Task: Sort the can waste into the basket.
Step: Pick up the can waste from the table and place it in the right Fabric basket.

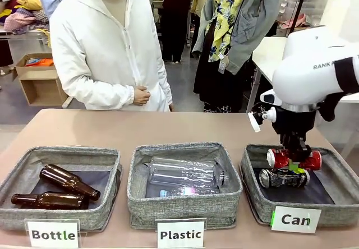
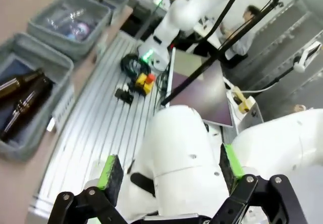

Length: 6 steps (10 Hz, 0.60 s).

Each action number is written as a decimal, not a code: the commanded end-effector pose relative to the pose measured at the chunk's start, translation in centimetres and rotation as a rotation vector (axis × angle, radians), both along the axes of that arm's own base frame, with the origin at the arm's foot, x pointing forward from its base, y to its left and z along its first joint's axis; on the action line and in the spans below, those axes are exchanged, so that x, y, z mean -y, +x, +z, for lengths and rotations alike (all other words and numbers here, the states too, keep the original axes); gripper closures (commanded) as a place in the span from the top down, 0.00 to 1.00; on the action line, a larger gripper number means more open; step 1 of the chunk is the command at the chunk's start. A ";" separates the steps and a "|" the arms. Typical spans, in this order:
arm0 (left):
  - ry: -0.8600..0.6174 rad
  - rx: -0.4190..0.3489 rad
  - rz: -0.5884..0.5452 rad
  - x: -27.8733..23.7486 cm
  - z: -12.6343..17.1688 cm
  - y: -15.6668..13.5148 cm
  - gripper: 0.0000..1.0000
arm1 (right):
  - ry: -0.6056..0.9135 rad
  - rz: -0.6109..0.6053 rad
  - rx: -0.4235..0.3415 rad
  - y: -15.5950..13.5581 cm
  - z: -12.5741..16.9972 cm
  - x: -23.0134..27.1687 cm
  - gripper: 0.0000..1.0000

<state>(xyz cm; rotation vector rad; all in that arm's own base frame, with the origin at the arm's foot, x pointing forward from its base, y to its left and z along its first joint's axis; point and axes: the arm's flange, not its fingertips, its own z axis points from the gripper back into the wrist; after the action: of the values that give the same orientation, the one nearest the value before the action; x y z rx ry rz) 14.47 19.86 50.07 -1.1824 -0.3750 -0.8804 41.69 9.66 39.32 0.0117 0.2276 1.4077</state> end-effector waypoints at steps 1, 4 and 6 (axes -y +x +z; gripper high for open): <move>0.107 -0.017 -0.015 0.4 -0.4 -0.6 1.00 | 0.022 0.014 0.025 -0.5 -0.7 0.4 0.47; 0.098 -0.034 -0.014 0.0 -0.2 -0.3 1.00 | 0.001 0.011 0.010 0.2 -0.5 0.9 1.00; 0.098 -0.034 -0.014 0.0 -0.2 -0.3 1.00 | 0.026 -0.016 -0.005 0.7 -0.6 0.9 1.00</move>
<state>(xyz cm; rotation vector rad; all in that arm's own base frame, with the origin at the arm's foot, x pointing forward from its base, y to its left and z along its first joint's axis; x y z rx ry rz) 14.43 19.84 49.59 -1.0816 -0.2771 -0.8904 41.85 8.65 38.62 0.0208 0.2129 1.3896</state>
